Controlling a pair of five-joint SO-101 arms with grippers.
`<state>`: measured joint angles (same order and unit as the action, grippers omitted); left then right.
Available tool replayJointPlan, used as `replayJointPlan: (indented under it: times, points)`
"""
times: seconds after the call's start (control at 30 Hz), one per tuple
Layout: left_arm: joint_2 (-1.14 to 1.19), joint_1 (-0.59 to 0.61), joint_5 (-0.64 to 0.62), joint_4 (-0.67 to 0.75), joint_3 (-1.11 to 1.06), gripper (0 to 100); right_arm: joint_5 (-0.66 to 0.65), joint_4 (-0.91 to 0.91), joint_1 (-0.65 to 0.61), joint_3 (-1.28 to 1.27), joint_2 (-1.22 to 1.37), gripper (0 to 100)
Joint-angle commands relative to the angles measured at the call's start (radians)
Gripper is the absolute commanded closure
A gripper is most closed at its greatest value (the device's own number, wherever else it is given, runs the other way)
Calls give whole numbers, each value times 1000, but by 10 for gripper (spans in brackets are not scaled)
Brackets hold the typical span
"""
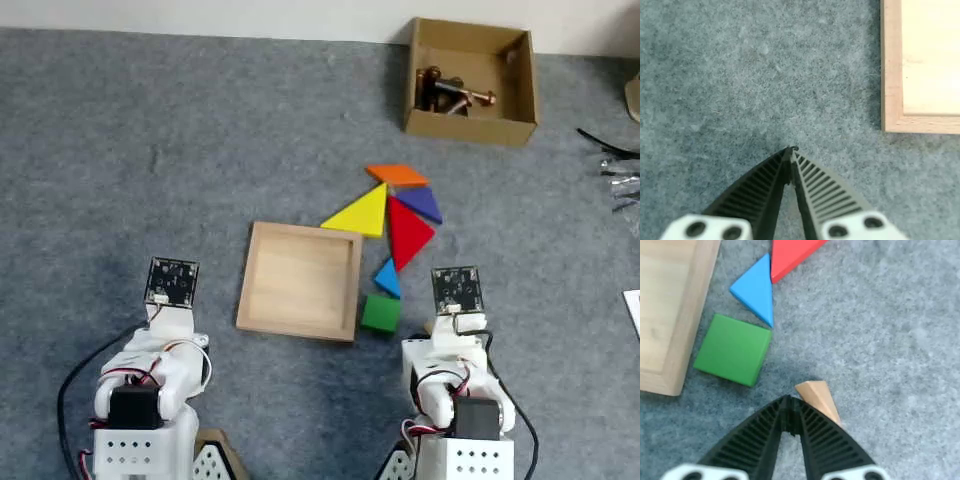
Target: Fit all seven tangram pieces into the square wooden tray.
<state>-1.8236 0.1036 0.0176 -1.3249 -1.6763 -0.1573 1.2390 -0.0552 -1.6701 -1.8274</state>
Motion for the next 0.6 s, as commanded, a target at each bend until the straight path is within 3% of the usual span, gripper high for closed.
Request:
replayJointPlan:
  times: [0.0, 0.57]
  points:
    - [-10, -12, -2, -3, -18, 995, 11, 5, -7, -150, -7, 993]
    - [-10, -21, -2, -3, -18, 995, 11, 5, 2, -150, -7, 993]
